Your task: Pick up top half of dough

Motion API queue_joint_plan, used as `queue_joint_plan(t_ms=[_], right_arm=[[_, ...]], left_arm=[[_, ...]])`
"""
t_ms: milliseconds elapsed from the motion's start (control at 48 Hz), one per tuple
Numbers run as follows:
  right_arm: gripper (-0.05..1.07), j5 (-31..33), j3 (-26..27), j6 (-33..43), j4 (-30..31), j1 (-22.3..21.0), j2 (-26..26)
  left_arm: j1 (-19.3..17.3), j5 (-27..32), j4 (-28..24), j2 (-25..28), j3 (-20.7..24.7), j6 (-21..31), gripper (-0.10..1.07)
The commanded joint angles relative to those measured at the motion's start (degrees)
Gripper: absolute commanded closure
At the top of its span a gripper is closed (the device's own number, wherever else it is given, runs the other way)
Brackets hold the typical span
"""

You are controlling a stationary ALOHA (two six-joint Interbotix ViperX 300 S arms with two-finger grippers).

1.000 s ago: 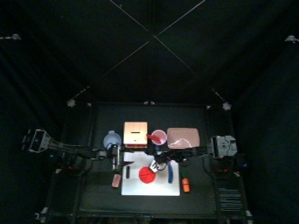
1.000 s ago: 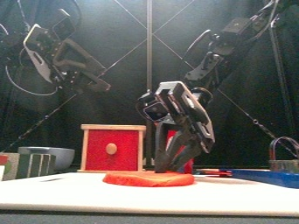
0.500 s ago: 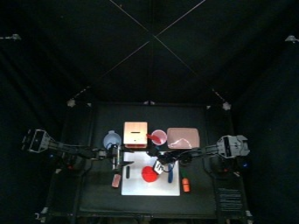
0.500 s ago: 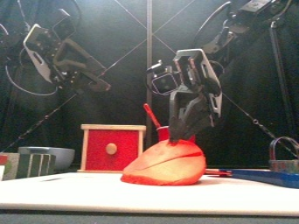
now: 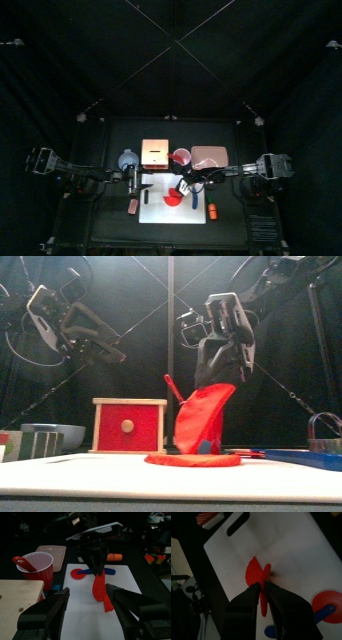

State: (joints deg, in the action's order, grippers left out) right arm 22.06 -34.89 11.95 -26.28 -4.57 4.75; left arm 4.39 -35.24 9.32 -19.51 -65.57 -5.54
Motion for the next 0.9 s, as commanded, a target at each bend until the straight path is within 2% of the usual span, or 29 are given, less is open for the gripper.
queue_joint_plan(t_ms=[0, 104, 271, 438, 562, 688, 875], right_arm=[[0.44, -0.1, -0.2, -0.2, 0.1, -0.7, 2.4], [0.44, -0.1, -1.5, -0.3, 0.1, -0.5, 1.2], [0.38, 0.3, -2.9, 0.0, 0.1, -0.8, -0.2], [0.16, 3.3, -4.7, 1.6, -4.4, -2.9, 0.6], [0.03, 4.4, -7.6, 7.4, -5.8, -3.9, 1.8], [0.03, 4.4, -9.1, 15.6, -5.2, -4.0, 3.2], [0.03, 2.5, -9.3, 24.3, 1.1, -3.4, 2.6]], left_arm=[[0.0, -0.2, 0.1, 0.1, 0.5, -0.1, 0.05], [-0.1, -0.2, 0.1, 0.3, 0.5, -0.1, 0.05], [-0.4, -0.2, 0.1, 1.2, 0.6, -0.1, 0.04], [-0.3, -0.3, 0.1, 2.1, 0.8, -0.1, 0.05], [-0.4, -0.3, 0.1, 2.2, 0.9, -0.1, 0.04], [-0.4, -0.3, 0.1, 2.2, 0.9, -0.2, 0.05], [-0.3, -0.2, 0.1, 2.2, 0.6, -0.2, 0.05]])
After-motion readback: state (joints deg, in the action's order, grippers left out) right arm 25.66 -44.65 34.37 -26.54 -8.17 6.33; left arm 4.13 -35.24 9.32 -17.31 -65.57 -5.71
